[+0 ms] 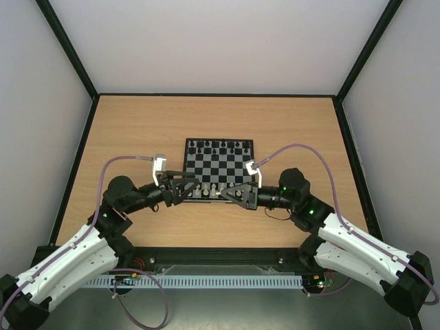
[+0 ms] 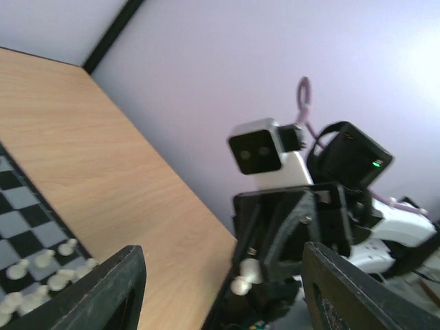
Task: Set up the chess pieces on the board
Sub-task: Place the chess piece on the chessboard.
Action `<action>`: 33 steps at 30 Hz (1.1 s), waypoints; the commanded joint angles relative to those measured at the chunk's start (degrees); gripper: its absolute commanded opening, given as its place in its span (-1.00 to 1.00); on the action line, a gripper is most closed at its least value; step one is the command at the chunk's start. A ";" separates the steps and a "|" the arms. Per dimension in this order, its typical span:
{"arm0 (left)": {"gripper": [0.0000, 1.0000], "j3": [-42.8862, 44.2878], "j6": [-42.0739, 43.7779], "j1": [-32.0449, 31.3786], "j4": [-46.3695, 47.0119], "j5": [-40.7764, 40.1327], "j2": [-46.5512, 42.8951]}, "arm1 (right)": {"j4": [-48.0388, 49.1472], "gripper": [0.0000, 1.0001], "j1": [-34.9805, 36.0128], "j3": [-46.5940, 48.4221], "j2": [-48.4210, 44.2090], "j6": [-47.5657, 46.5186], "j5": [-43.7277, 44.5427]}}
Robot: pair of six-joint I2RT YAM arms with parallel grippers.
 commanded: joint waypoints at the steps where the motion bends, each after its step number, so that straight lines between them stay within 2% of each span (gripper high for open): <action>1: 0.30 -3.06 -6.97 0.72 11.77 10.60 0.14 | 3.77 -0.80 -0.26 -1.33 0.55 -2.69 1.20; 10: 0.31 -6.98 -12.42 0.72 15.18 13.30 -1.97 | 8.87 -0.81 -0.24 -1.04 1.66 -2.17 -0.84; 18: 0.29 -8.53 -16.98 0.72 18.46 14.72 0.54 | 13.52 -0.81 -0.23 -0.63 3.63 -0.05 -3.64; 33: 0.23 -9.60 -19.95 0.31 23.60 15.83 2.30 | 24.23 -0.81 -0.29 -0.91 8.90 5.65 -8.92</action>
